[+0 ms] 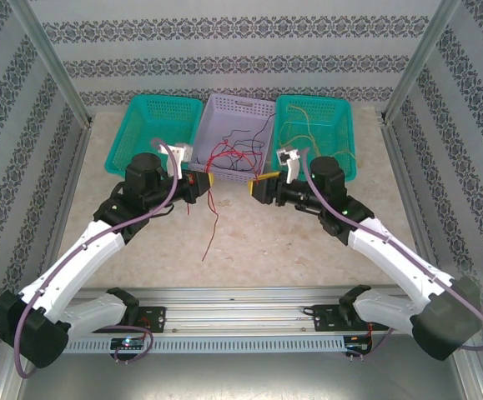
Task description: Untangle the cables
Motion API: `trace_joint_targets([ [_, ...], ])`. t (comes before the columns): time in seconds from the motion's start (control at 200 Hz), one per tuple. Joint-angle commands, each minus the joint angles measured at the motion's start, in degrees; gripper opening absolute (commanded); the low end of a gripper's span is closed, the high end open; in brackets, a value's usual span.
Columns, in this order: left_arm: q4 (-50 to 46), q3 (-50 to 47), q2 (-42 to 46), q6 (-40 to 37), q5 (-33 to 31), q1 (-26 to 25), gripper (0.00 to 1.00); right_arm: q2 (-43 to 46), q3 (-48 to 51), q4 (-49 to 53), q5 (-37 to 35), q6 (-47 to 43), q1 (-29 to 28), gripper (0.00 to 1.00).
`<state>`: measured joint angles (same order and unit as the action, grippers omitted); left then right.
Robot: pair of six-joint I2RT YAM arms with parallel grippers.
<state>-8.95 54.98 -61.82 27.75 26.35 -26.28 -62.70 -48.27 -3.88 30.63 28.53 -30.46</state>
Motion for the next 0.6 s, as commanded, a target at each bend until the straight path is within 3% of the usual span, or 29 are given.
trace_joint_targets([
  [0.0, 2.17, -0.64, -0.39, 0.9, -0.75, -1.1, 0.0, 3.84, 1.16, -5.67, -2.31, 2.6, -1.16, 0.56],
  [0.3, 3.26, -2.4, -1.08, 2.04, -1.81, -1.46, 0.0, 5.53, 1.49, -6.92, -8.46, 3.78, -3.68, 0.58],
  [0.47, 1.82, -1.63, -1.72, 0.92, -2.53, -2.11, 0.0, 2.78, -0.31, -5.87, -7.68, 4.04, -4.49, 0.57],
  [0.595, 1.92, -1.79, -1.37, 0.73, -2.47, -2.2, 0.0, 3.64, 0.19, -5.16, -12.33, 3.58, -5.02, 0.58],
])
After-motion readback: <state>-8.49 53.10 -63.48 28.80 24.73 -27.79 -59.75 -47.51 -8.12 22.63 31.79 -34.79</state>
